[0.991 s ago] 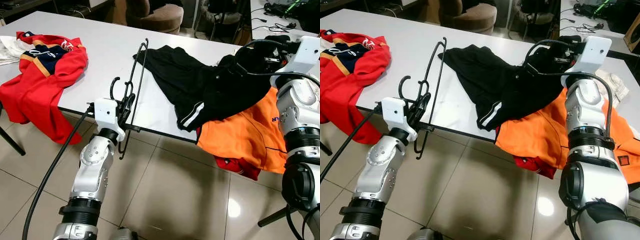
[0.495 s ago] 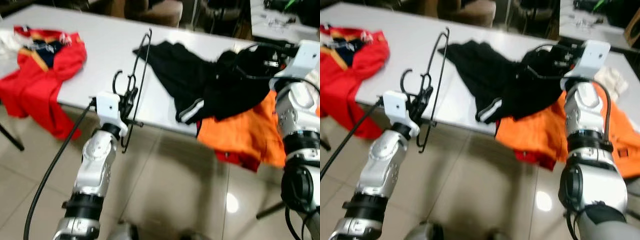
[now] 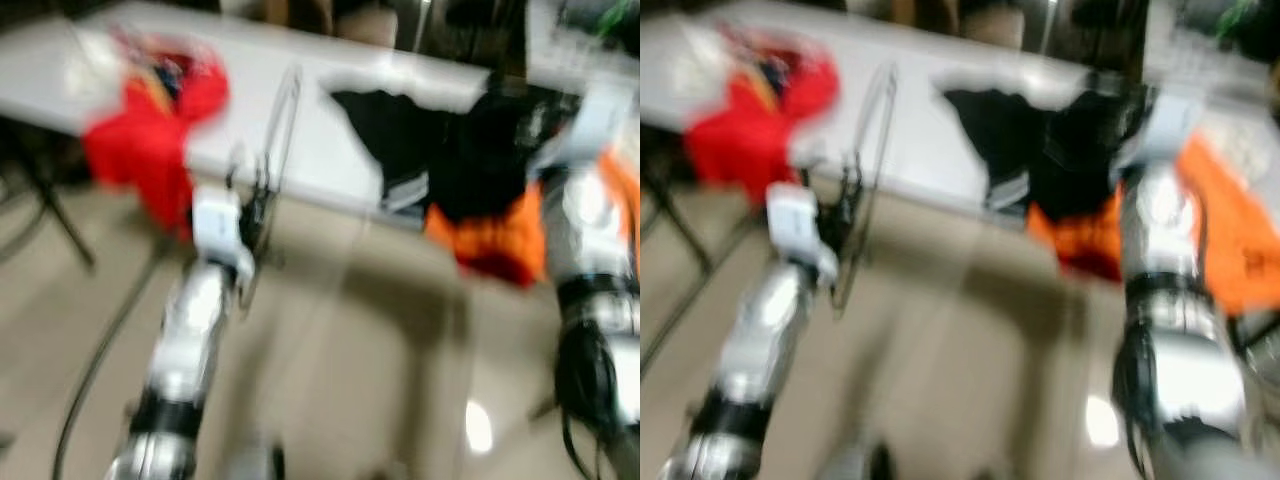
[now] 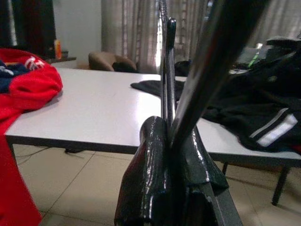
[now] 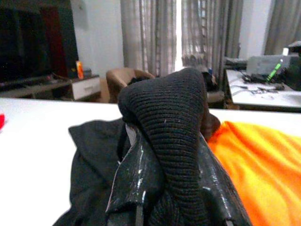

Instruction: Hang hanger

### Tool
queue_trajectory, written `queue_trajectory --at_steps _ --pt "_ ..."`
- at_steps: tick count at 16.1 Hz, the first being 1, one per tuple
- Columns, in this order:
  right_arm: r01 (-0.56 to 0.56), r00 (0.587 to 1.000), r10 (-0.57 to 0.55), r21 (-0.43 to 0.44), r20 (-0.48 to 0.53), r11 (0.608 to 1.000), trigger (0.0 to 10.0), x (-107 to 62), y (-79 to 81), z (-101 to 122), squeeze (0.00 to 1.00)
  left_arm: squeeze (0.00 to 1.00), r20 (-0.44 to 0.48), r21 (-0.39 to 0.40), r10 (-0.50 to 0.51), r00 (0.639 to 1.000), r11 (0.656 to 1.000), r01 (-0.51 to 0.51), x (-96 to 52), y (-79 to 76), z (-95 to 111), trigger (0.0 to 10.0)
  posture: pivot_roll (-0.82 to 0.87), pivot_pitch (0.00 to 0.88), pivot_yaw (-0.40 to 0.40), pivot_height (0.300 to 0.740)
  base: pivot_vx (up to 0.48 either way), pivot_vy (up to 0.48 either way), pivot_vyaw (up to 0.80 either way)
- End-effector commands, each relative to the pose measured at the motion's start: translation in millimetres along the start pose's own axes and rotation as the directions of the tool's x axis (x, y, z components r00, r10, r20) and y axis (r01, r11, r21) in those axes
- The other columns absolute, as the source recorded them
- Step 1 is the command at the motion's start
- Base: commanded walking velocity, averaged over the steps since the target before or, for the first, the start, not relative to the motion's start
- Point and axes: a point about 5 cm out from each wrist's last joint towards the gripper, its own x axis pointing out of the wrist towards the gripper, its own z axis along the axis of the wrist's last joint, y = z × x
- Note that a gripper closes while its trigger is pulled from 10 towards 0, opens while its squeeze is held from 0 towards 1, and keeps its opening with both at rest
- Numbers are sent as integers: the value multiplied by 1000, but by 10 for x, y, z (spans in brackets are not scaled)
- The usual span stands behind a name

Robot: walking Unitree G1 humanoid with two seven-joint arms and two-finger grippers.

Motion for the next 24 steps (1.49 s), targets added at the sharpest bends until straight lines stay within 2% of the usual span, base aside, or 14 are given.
queue_trajectory --at_steps 1,10,13,14,17,19,20,21,23,24 --pt "11 999 -11 -2 36 1000 0 32 -40 126 153 0 24 17 -9 1000 1000 8 34 -8 66 10000 -19 0 -43 740 -266 0 0" --pt "-15 999 15 6 29 1000 0 40 37 103 153 0 29 31 -8 1000 999 7 6 -21 60 10000 -9 0 -48 740 -261 0 0" --pt "-42 999 42 7 -33 999 0 18 78 -2 141 0 27 34 -6 1000 999 5 3 -22 51 10000 -13 0 -47 740 -264 0 0" --pt "-82 994 82 7 -76 997 0 0 123 -78 145 0 25 35 -8 1000 999 7 3 -26 47 10000 -16 0 -46 740 -259 0 0" --pt "-171 965 177 47 -191 984 0 -206 315 -477 153 0 17 28 -11 1000 1000 11 0 -28 26 10000 -19 0 -46 740 -175 0 0" --pt "-184 956 196 75 -219 980 0 -281 374 -587 161 0 18 20 -13 1000 1000 13 -5 -34 21 10000 -23 0 -46 740 0 0 0" --pt "-226 935 245 104 -258 969 0 -357 472 -692 165 0 14 20 -16 1000 1000 16 -8 -38 15 10000 -24 0 -47 740 0 0 0" --pt "-310 881 343 151 -324 939 0 -553 681 -884 161 0 5 14 -12 1000 1000 12 -6 -37 3 10000 -24 0 -45 740 0 0 0" --pt "-345 836 400 209 -374 915 0 -715 796 -1013 157 0 0 11 -6 1000 1000 6 -3 -31 -1 10000 -25 0 -43 740 0 0 0" --pt "-329 832 391 218 -394 919 0 -772 774 -1072 157 0 -5 12 1 1000 1000 -1 -1 -23 -6 10000 -27 0 -41 740 0 0 0"
